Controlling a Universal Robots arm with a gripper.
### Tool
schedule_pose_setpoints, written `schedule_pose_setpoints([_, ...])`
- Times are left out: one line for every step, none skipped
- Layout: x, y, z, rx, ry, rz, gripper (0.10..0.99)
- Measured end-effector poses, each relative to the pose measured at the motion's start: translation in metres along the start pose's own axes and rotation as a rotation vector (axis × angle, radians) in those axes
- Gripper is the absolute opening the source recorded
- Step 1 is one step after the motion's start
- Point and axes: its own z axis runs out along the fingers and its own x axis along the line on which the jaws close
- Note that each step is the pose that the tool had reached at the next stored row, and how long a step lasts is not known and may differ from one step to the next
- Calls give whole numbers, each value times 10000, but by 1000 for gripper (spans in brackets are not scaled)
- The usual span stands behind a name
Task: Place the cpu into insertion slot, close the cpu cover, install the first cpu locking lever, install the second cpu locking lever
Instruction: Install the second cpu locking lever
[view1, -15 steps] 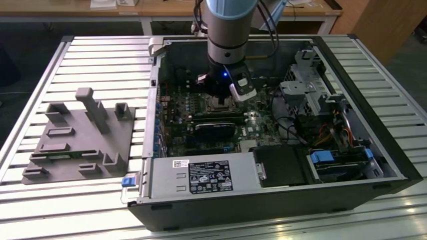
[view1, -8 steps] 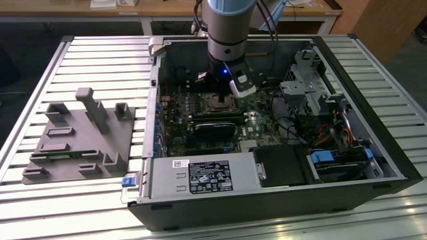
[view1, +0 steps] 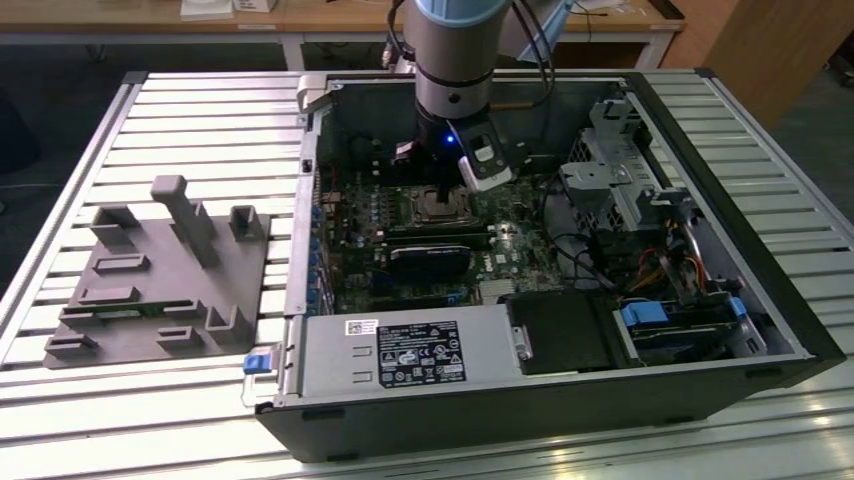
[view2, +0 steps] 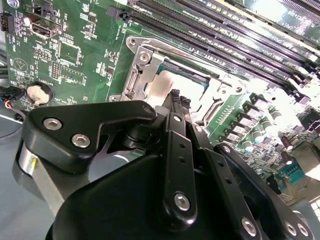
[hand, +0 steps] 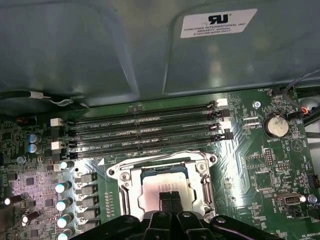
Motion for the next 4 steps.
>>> schedule_pose_setpoints([0,0,0,1,0,0,106])
schedule_pose_setpoints([0,0,0,2,0,0,106])
schedule_pose_setpoints([0,0,0,2,0,0,106])
schedule_pose_setpoints([0,0,0,2,0,0,106])
